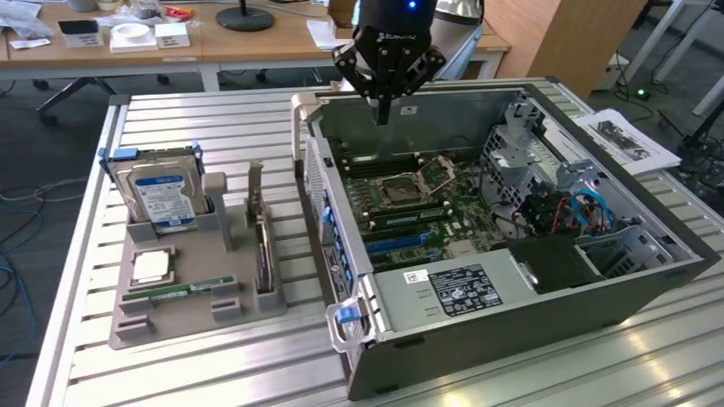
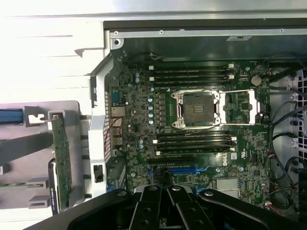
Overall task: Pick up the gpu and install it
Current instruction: 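Reach for the gpu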
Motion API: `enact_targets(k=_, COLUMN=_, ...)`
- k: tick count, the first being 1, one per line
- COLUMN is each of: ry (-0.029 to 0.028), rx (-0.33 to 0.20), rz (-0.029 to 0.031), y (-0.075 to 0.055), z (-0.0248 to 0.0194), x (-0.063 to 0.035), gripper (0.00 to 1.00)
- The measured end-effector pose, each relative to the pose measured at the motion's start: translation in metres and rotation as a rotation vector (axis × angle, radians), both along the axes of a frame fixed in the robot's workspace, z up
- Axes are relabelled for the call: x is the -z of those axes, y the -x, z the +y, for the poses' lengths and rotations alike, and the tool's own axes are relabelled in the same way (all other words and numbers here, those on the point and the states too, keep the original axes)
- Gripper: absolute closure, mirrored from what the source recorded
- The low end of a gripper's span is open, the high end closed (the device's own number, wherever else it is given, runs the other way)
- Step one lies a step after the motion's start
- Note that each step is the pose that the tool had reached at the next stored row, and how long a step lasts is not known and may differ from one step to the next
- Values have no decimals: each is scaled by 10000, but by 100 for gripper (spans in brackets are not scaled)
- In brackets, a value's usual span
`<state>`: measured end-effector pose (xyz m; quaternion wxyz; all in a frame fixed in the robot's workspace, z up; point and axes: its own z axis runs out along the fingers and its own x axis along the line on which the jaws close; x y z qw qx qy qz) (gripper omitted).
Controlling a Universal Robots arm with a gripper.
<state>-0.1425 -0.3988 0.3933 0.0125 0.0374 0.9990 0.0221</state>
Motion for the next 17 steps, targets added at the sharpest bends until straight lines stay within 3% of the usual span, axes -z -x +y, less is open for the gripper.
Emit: enact_targets(k=17, ry=0, rx=-1, rz=0, y=168, z=0, x=0, gripper=89)
